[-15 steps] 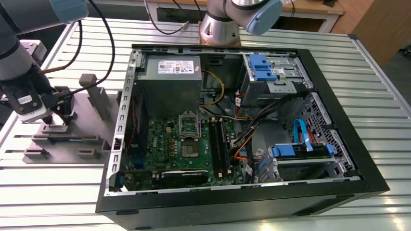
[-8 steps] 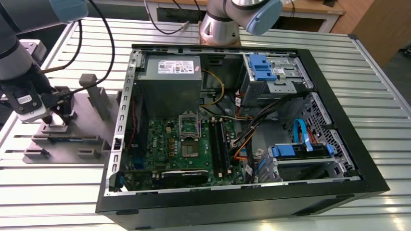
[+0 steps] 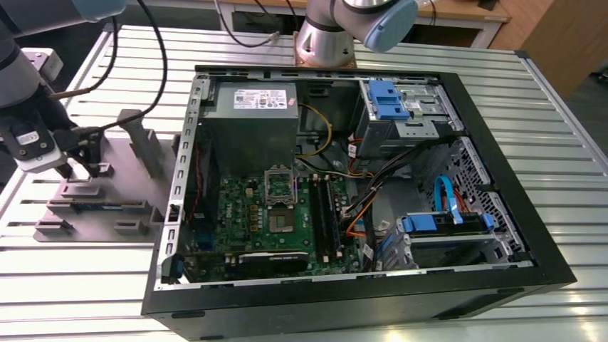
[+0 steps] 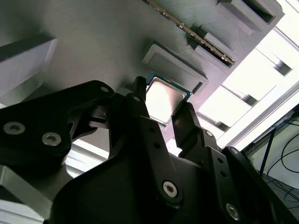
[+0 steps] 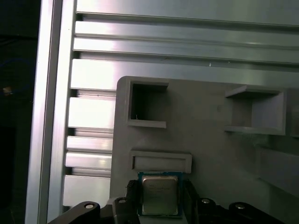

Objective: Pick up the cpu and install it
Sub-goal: 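Pick up the cpu and move it towards the insertion slot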

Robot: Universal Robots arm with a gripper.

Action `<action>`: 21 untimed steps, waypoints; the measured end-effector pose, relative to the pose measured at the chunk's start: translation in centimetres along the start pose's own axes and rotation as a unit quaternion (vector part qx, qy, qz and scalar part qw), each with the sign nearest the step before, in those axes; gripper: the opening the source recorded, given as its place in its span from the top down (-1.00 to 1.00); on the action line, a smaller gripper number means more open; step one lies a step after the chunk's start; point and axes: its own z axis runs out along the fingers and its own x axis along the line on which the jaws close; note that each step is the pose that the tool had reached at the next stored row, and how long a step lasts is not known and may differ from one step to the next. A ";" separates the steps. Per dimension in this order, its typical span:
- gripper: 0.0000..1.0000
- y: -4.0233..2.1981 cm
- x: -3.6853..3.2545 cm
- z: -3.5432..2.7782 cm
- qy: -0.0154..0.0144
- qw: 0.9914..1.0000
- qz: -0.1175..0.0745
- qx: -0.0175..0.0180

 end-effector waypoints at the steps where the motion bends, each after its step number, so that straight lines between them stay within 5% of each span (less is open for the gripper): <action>1: 0.06 0.01 0.00 -0.27 0.000 1.000 0.000 0.000; 7: 0.06 0.08 -0.01 -2.29 0.000 1.000 0.000 0.000; 21: 0.06 0.30 -0.05 -8.60 0.000 1.000 0.000 -0.002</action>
